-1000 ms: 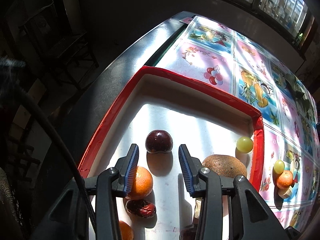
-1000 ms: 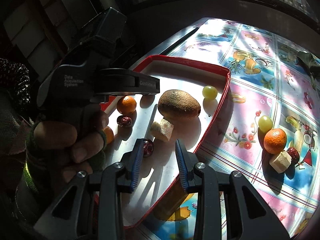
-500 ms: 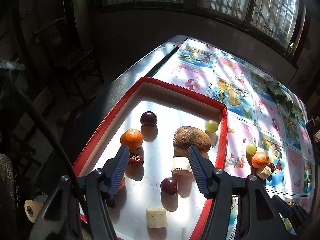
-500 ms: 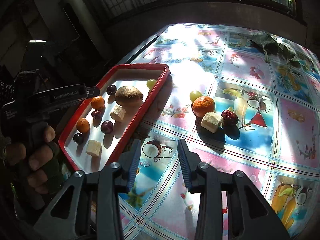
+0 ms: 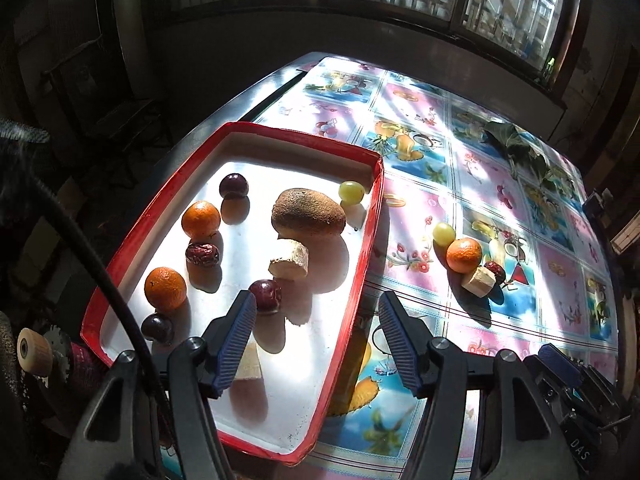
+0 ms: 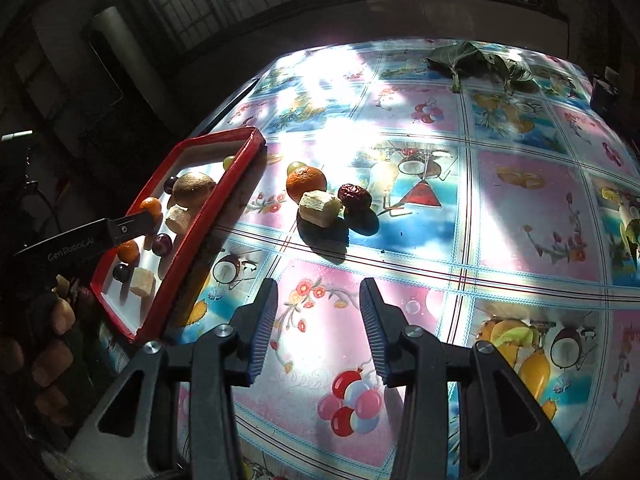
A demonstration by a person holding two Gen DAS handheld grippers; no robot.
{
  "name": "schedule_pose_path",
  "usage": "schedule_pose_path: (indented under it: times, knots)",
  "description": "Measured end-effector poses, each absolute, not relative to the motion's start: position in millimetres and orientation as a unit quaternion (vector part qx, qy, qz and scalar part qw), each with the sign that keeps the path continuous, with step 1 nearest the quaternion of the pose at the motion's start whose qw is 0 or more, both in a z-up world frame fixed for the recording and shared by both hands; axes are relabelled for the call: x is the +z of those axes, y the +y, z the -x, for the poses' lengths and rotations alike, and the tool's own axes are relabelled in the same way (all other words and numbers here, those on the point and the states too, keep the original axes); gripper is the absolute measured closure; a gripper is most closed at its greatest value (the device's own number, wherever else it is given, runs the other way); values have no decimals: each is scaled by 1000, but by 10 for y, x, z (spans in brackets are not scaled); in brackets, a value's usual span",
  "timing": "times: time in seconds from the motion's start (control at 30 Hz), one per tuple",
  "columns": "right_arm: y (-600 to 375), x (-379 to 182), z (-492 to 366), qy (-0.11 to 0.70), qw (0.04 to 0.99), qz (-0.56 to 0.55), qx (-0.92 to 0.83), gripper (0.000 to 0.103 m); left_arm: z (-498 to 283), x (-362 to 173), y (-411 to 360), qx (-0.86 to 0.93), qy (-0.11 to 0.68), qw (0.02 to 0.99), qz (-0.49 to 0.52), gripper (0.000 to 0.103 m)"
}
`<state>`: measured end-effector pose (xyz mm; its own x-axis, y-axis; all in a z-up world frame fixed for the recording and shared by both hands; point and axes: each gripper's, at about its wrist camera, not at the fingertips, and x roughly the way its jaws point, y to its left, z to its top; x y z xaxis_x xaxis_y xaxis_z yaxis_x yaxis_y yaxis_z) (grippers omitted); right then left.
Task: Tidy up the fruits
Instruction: 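Move both open tools back over the fruit pile, then close the right tool on a red date while the left tool grips a cream cube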
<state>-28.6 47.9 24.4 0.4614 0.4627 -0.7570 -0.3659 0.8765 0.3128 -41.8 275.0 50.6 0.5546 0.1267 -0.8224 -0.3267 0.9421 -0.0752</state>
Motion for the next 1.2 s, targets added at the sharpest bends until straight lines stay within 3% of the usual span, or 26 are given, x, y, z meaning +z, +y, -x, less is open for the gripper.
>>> schedule_pose_path:
  times: [0.53, 1.2]
  knots:
    - [228, 207, 267, 457, 857, -64, 228, 59, 496, 559, 2265, 117, 447, 884, 75, 39]
    - [250, 130, 91, 460, 856, -63, 226, 59, 392, 438, 2231, 89, 457, 881, 86, 39]
